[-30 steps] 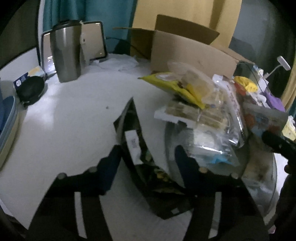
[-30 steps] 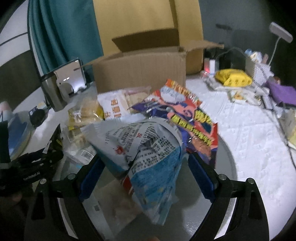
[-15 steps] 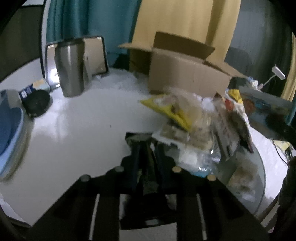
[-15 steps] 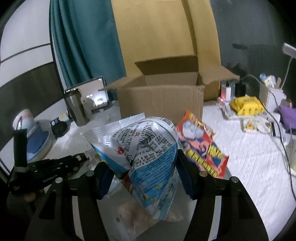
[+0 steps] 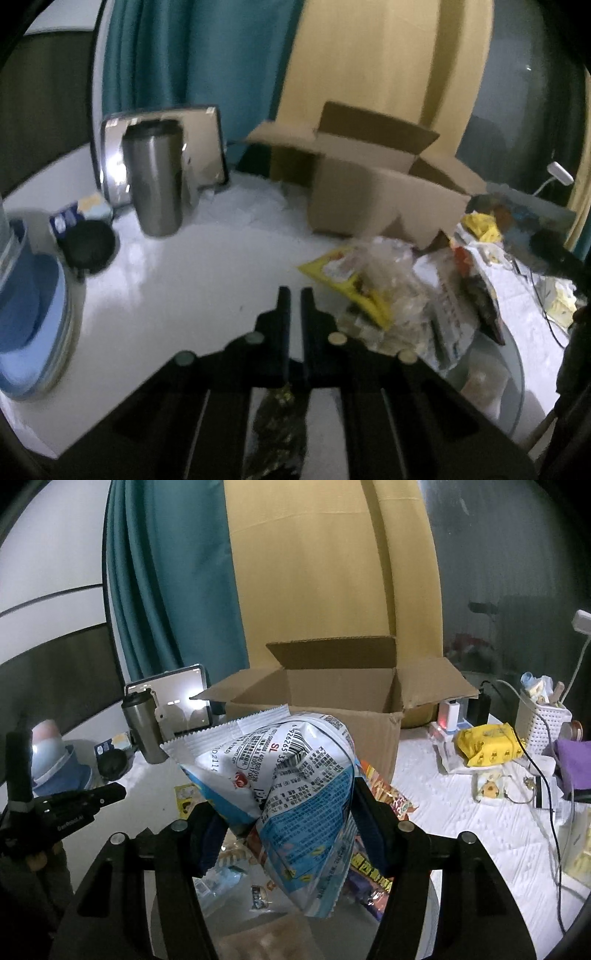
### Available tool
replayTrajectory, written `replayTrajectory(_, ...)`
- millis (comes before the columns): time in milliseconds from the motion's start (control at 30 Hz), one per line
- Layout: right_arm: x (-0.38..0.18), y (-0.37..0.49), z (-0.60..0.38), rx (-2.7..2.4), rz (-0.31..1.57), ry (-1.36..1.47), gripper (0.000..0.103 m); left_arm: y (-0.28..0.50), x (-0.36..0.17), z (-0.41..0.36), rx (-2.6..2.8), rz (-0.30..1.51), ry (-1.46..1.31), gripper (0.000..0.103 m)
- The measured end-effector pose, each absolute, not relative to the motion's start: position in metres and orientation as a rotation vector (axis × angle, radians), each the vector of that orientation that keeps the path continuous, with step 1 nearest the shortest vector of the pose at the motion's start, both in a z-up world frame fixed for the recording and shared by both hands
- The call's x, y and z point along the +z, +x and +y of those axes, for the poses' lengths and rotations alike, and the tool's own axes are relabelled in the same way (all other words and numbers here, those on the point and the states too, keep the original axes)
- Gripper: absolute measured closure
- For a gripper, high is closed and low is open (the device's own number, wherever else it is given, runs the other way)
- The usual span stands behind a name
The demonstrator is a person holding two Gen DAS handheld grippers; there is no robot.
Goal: Organize snacks
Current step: 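Grasp the black snack bag with the left tool while the right tool grasps the blue-white chip bag, then carry both bags into the cardboard box and open both tools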
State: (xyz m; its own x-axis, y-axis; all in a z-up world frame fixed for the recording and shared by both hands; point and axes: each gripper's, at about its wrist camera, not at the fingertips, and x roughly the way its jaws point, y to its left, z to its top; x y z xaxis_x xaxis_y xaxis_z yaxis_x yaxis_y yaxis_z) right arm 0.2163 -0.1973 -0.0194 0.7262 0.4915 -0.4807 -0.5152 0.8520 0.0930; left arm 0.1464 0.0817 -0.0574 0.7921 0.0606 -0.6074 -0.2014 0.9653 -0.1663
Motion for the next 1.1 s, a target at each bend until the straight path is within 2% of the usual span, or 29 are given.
replayTrajectory(133,-0.019,0.215,-0.197,0.55,0.524,-0.052,0.037,0.136,-0.076,0.084,0.161,0.714,-0.234,0.091)
replayTrajectory(267,-0.024,0.209,-0.199,0.541,0.548,-0.06,0.037,0.129,-0.104,0.072,0.14,0.819,-0.203,0.072)
replayTrajectory(300,-0.027,0.206,-0.2,0.538,0.553,-0.06,0.037,0.126,-0.11,0.071,0.131,0.84,-0.211,0.062)
replayTrajectory(333,-0.028,0.205,-0.202,0.534,0.56,-0.057,0.037,0.124,-0.113,0.069,0.127,0.854,-0.212,0.056)
replayTrajectory(367,-0.029,0.203,-0.204,0.531,0.564,-0.054,0.037,0.124,-0.117,0.068,0.122,0.876,-0.207,0.054)
replayTrajectory(467,-0.03,0.198,-0.208,0.526,0.565,-0.043,0.037,0.121,-0.13,0.066,0.125,0.931,-0.187,0.054)
replayTrajectory(533,-0.032,0.196,-0.209,0.522,0.566,-0.034,0.037,0.115,-0.131,0.068,0.129,0.905,-0.18,0.057)
replayTrajectory(600,-0.034,0.197,-0.208,0.522,0.574,-0.028,0.037,0.112,-0.129,0.072,0.112,0.891,-0.198,0.07)
replayTrajectory(667,-0.034,0.197,-0.205,0.528,0.574,-0.036,0.037,0.11,-0.125,0.078,0.11,0.875,-0.23,0.077)
replayTrajectory(867,-0.024,0.204,-0.196,0.536,0.553,-0.059,0.037,0.113,-0.088,0.093,0.112,0.776,-0.284,0.078)
replayTrajectory(1100,-0.015,0.225,-0.186,0.52,0.537,-0.08,0.037,0.152,-0.05,0.096,0.051,0.67,-0.257,0.078)
